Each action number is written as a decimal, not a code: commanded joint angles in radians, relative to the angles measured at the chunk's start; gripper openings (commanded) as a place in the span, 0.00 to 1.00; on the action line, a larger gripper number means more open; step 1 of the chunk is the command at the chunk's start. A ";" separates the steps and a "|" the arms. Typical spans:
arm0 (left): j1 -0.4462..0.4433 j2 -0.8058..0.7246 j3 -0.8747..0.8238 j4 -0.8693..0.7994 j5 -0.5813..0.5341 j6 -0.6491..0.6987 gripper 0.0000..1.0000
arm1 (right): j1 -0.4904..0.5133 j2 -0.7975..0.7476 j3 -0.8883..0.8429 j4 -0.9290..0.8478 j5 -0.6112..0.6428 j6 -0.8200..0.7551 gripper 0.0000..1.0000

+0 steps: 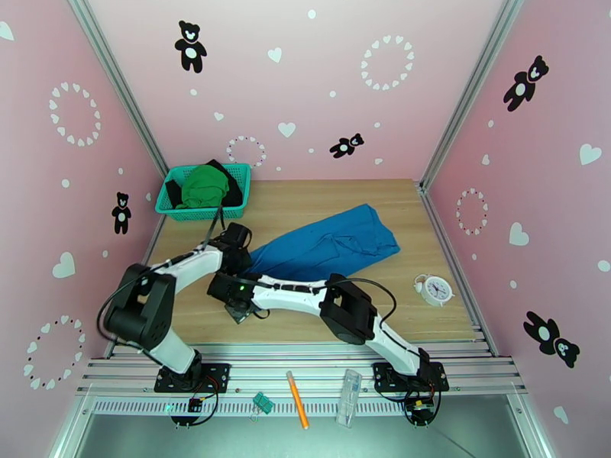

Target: Fold and stack the mixed laundry pile

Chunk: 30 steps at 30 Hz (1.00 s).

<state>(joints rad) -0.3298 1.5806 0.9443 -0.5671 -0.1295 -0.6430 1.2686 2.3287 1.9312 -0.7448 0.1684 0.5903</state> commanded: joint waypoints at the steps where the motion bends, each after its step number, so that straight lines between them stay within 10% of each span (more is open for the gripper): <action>1: -0.037 -0.086 0.108 -0.197 0.006 0.041 0.00 | -0.039 -0.099 -0.039 -0.073 0.065 0.024 0.00; 16: -0.292 0.384 0.888 -0.340 0.059 0.118 0.00 | -0.323 -0.588 -0.584 -0.125 0.360 0.077 0.00; 30: -0.318 0.847 1.393 -0.490 -0.018 0.112 0.00 | -0.533 -0.470 -0.671 0.000 0.379 -0.012 0.00</action>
<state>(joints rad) -0.6571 2.3917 2.2883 -0.9783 -0.1032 -0.5518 0.7502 1.8107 1.2587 -0.7448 0.5133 0.5587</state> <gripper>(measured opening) 0.086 0.047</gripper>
